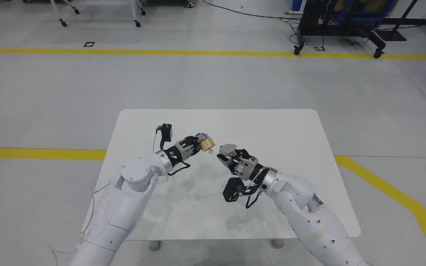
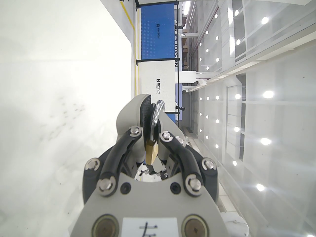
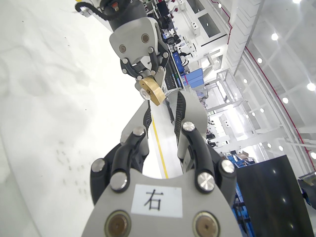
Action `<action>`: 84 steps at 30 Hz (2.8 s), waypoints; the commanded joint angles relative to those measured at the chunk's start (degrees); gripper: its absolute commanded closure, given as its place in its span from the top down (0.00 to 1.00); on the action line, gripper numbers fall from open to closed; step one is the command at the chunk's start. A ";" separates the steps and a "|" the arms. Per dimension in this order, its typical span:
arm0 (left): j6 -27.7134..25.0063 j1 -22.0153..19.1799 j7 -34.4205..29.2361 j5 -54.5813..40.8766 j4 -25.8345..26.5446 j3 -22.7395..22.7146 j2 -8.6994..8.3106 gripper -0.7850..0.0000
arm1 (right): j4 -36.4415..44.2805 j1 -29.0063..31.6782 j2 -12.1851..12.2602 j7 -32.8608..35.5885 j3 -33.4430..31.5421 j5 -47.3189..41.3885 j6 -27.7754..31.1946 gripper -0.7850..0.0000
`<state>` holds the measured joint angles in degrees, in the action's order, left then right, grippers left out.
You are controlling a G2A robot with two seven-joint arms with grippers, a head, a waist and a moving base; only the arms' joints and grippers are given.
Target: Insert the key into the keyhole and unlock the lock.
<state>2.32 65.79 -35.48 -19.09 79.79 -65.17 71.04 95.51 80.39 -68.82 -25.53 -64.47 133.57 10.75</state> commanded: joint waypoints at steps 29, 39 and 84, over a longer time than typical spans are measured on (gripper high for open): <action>0.00 -1.21 -0.97 -1.07 -2.09 -0.20 0.25 0.00 | -5.44 -5.39 -2.01 7.70 7.35 -1.52 -3.08 0.05; -0.33 -1.10 -1.25 -0.24 -1.84 -0.08 0.23 0.00 | -7.77 -6.18 -2.72 8.76 7.32 -9.33 -2.08 0.00; 14.51 -8.44 -1.38 19.94 -6.28 12.14 1.90 0.00 | -10.39 0.39 0.09 -7.79 -9.37 -30.70 2.78 1.00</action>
<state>15.97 58.08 -35.45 0.75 74.26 -53.59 72.82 85.11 80.78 -68.73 -33.32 -73.82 102.89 13.53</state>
